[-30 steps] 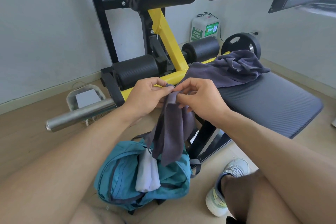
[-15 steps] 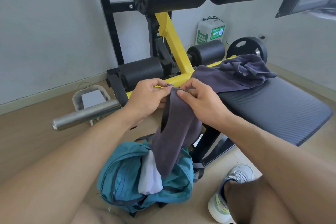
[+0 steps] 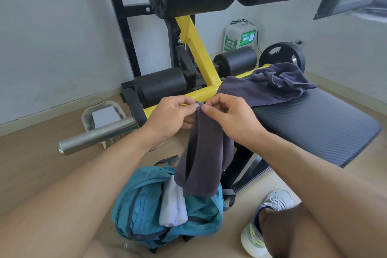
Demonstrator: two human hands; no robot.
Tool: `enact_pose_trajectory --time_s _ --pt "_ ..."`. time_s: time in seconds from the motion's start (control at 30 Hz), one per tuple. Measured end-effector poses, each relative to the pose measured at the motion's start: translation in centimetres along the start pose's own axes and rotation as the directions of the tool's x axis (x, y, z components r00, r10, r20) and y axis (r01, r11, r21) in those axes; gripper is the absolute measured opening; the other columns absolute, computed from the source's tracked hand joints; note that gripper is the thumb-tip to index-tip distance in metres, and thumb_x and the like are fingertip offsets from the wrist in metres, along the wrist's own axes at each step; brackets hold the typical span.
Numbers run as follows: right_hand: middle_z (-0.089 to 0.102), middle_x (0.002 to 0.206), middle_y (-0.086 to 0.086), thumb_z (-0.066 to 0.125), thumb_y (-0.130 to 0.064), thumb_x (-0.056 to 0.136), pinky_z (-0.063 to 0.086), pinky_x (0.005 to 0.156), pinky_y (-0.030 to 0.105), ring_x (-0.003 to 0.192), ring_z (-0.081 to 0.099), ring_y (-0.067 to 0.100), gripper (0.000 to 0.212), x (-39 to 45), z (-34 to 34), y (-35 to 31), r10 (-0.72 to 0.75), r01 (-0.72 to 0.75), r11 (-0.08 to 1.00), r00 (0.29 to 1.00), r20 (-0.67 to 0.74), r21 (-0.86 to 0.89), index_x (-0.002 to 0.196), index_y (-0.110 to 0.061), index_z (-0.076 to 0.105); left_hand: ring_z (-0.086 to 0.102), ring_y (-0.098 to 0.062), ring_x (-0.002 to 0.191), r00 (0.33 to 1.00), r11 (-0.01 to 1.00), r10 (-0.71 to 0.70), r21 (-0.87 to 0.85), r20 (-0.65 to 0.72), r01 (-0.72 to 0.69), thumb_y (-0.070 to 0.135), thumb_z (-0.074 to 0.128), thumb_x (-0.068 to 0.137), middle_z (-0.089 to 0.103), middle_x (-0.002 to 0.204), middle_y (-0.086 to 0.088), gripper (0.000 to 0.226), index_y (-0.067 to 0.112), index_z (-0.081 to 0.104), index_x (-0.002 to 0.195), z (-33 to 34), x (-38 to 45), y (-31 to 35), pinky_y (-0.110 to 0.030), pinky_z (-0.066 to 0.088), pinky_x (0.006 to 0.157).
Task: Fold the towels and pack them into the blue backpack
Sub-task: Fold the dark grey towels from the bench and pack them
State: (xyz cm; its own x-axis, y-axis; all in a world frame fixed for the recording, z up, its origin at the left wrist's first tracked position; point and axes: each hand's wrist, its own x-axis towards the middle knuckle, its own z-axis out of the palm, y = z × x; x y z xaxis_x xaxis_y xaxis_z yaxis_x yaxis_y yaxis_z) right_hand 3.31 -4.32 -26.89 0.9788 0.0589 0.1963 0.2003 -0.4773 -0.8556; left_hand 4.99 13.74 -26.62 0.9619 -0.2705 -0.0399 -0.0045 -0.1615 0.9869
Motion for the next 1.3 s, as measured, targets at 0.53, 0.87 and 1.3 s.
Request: enact_pose_trajectory --time_s 0.53,0.87,1.3 --pt "0.075 0.086 0.005 0.060 -0.032 0.101 0.055 0.076 0.036 0.084 0.068 0.021 0.020 -0.1 -0.1 -0.3 0.054 -0.054 0.998 0.998 0.016 0.036 0.095 -0.018 0.073 0.077 -0.030 0.094 0.998 0.999 0.052 -0.011 0.041 -0.051 0.020 0.068 0.096 0.079 0.097 -0.015 0.019 0.004 0.071 0.106 0.1 0.0 -0.2 -0.045 0.060 0.089" --pt "0.071 0.090 0.019 0.060 -0.029 0.102 0.053 0.076 0.039 0.077 0.061 0.015 0.019 0.0 -0.1 -0.1 0.037 -0.040 0.997 0.998 0.060 0.059 0.093 -0.017 0.072 0.078 -0.026 0.089 0.998 0.998 0.063 0.018 0.021 -0.063 0.014 0.069 0.094 0.080 0.092 -0.011 0.014 0.003 0.069 0.101 0.1 0.0 -0.4 -0.045 0.062 0.086" --pt "0.072 0.076 0.000 0.078 -0.044 0.085 0.049 0.065 0.027 0.067 0.061 0.006 0.024 -0.1 -0.3 0.3 -0.018 0.037 0.988 0.992 0.129 -0.149 0.085 -0.022 0.070 0.073 -0.014 0.083 0.978 0.931 0.187 0.334 -0.094 -0.145 0.026 0.066 0.098 0.079 0.084 0.008 0.006 0.027 0.070 0.094 -1.0 0.6 -0.7 -0.036 0.057 0.082"
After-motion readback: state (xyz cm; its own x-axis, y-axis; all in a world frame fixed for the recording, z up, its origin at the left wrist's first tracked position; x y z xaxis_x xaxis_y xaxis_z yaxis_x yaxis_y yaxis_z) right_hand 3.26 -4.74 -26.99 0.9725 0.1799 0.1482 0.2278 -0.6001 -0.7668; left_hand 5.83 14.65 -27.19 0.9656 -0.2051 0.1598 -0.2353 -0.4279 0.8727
